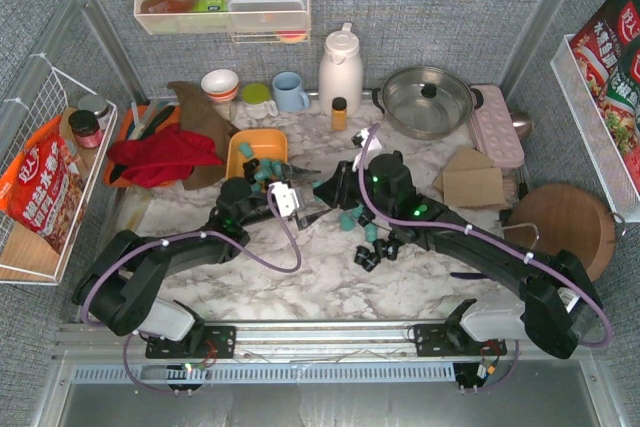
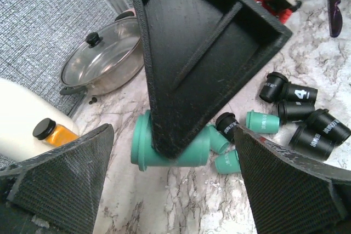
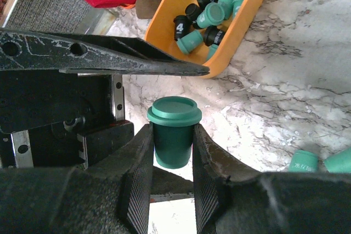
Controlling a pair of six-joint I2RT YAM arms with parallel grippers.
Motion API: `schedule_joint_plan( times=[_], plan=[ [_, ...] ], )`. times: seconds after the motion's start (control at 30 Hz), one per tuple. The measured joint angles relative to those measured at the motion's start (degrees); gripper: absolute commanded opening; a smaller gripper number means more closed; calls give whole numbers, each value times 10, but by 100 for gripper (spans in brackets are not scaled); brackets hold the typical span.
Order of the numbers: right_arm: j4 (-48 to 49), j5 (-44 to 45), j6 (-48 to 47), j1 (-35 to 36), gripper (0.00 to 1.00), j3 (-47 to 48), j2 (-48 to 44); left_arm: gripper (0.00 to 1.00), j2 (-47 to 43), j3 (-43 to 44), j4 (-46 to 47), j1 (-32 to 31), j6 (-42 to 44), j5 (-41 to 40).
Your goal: Mix the coffee capsules in the storage basket
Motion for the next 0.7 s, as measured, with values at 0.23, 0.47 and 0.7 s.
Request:
schedule_joint_plan(
  times=[0.23, 0.47, 0.7],
  plan=[
    [5, 4, 7, 7, 21, -3, 0, 40, -6, -7, 3, -3, 10, -14],
    [-8, 10, 5, 7, 51, 8, 1, 26, -10, -11, 9, -4, 15, -20],
    [-83, 42, -12, 7, 59, 33, -30, 25, -9, -7, 3, 3, 11, -75]
  ],
)
